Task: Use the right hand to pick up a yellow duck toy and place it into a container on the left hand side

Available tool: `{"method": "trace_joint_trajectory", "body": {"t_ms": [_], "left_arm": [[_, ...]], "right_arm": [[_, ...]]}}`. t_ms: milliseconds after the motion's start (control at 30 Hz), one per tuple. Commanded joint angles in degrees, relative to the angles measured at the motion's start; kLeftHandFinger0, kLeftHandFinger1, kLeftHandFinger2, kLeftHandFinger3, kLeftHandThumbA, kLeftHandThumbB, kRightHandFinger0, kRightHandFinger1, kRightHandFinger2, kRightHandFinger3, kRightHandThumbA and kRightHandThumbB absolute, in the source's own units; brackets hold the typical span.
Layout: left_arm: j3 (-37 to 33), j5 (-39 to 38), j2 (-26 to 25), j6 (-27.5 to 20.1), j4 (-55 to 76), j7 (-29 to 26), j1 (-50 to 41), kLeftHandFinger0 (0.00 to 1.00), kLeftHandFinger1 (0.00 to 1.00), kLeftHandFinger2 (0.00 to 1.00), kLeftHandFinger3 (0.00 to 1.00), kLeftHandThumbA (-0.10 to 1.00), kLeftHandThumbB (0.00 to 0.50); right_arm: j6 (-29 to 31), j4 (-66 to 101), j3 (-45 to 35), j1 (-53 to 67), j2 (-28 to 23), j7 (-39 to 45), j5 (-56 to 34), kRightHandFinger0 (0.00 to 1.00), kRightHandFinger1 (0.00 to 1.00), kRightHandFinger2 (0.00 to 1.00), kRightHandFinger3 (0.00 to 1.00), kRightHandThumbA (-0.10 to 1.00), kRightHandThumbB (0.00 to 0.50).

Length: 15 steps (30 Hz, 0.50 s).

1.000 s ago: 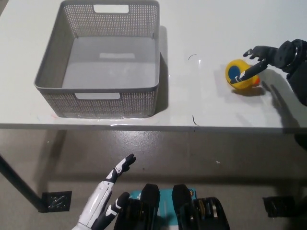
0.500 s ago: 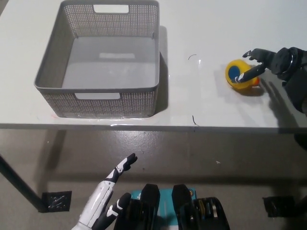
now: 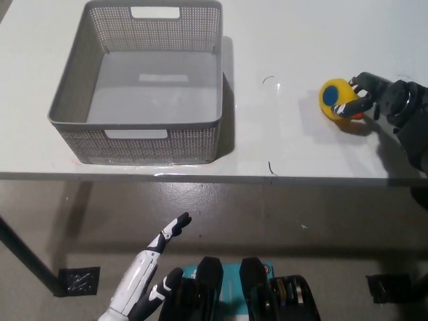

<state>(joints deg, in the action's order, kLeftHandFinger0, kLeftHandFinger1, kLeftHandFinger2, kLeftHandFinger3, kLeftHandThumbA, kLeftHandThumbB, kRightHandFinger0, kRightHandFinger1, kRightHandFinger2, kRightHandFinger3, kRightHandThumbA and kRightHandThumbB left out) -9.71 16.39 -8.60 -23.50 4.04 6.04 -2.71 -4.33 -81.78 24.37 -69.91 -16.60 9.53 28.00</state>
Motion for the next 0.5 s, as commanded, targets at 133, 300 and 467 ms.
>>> {"method": "trace_joint_trajectory", "body": {"t_ms": [133, 300, 467], "left_arm": [[0.13, -0.14, -0.94, 0.00, 2.15, 0.41, 1.31, 1.00, 1.00, 1.00, 1.00, 1.00, 0.313], [0.08, -0.49, -0.91, -0.06, 1.94, 0.47, 1.50, 1.00, 1.00, 1.00, 1.00, 1.00, 0.316], [0.11, -0.43, -1.03, 0.40, 2.18, 0.54, 1.36, 1.00, 1.00, 1.00, 1.00, 1.00, 0.317]], "right_arm": [[1.51, 0.63, -2.95, -1.80, -1.46, -9.87, -2.16, 0.25, 0.71, 0.96, 0.50, -0.10, 0.172], [3.35, 1.34, -5.08, -1.85, -1.98, -12.49, -3.53, 0.03, 0.55, 0.88, 0.88, -0.10, 0.151], [8.47, 2.94, -7.95, -2.96, -2.38, -17.50, -4.92, 0.00, 0.47, 0.83, 0.89, -0.10, 0.161]]}}
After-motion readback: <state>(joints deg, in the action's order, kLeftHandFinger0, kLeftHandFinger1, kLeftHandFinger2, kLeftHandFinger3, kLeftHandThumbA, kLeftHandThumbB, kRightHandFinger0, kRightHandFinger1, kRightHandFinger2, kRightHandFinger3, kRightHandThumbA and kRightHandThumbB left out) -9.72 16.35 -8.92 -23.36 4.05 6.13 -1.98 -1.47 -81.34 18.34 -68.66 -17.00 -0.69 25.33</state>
